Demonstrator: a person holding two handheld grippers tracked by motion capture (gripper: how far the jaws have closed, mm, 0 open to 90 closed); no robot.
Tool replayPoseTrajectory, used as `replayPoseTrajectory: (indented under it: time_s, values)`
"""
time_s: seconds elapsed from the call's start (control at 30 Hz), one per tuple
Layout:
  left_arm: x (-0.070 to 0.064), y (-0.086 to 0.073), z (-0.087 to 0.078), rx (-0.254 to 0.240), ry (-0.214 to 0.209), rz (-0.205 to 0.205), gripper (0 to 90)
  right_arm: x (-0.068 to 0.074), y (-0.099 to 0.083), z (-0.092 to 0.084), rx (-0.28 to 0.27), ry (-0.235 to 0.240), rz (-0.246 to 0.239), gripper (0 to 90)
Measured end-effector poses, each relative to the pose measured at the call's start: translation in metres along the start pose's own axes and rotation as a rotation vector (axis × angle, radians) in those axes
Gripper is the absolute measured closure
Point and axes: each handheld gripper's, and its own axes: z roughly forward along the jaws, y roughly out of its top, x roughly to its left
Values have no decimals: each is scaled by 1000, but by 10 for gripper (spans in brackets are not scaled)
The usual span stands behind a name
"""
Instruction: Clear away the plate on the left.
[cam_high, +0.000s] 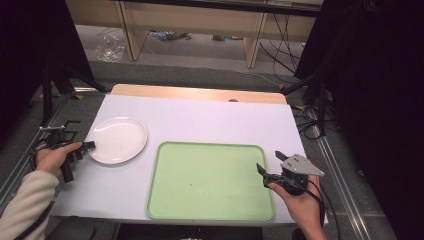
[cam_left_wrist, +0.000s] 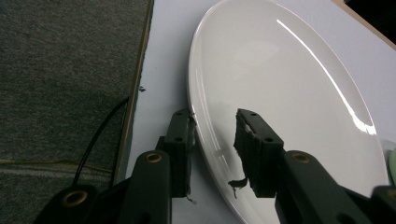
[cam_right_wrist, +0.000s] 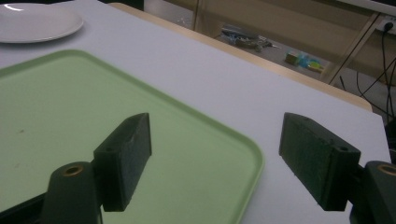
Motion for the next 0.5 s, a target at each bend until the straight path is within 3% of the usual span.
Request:
replayPoseTrajectory:
  time_s: [0.3, 0.4, 0.43, 0.5]
  values:
    - [3, 3, 1, 7, -8, -53, 739, 0, 0, 1, 2, 1, -4, 261]
    - [7, 4, 2, 2, -40, -93, 757, 0, 0, 0, 3, 1, -3, 261]
    - [10, 3, 4, -13, -73, -136, 776, 0, -1, 1, -4, -3, -1, 261]
    - [10, 3, 4, -13, -85, -155, 782, -1, 0, 1, -4, -3, 0, 261]
